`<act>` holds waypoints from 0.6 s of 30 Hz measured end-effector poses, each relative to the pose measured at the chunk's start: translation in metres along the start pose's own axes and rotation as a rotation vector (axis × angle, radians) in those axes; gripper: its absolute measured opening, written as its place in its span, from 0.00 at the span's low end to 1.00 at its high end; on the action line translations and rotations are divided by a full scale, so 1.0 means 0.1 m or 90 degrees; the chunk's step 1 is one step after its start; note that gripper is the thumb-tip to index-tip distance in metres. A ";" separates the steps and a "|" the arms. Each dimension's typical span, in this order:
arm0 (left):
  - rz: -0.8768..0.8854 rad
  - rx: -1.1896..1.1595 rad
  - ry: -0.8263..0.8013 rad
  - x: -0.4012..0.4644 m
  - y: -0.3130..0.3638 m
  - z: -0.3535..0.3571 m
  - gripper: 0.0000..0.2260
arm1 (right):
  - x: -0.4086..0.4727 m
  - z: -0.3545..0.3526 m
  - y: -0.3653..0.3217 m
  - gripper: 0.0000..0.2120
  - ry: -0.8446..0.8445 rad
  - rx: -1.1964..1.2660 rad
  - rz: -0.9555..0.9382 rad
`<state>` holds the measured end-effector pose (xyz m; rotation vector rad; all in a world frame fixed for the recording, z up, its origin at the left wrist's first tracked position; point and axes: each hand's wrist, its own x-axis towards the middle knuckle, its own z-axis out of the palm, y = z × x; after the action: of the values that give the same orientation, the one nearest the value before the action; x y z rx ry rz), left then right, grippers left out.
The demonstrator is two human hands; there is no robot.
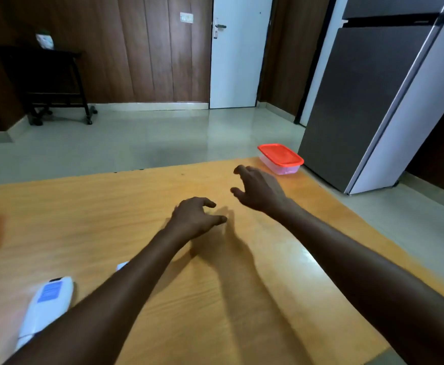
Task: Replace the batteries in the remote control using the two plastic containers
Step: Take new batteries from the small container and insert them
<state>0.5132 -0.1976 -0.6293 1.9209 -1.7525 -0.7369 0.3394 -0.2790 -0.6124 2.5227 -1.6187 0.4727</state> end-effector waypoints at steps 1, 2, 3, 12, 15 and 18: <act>0.000 0.010 0.022 -0.17 -0.12 -0.13 0.24 | -0.11 -0.04 -0.19 0.24 0.000 0.011 -0.023; -0.003 0.017 0.041 -0.34 -0.26 -0.27 0.23 | -0.21 -0.07 -0.40 0.24 -0.005 0.024 -0.045; -0.008 0.017 0.055 -0.49 -0.40 -0.38 0.21 | -0.31 -0.09 -0.57 0.23 -0.013 0.036 -0.065; -0.158 0.056 0.171 -2.03 -1.82 -1.42 0.12 | -0.76 0.04 -2.42 0.18 -0.035 0.188 -0.232; -0.228 0.105 0.164 -2.37 -2.21 -1.59 0.12 | -0.68 0.16 -3.00 0.17 -0.019 0.221 -0.261; -0.235 0.140 0.174 -2.55 -2.47 -1.63 0.11 | -0.49 0.30 -3.46 0.17 -0.019 0.221 -0.283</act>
<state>0.7924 0.0763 -0.6388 2.4029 -1.3767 -0.3828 0.6388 -0.0960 -0.6302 3.0326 -0.9951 0.7102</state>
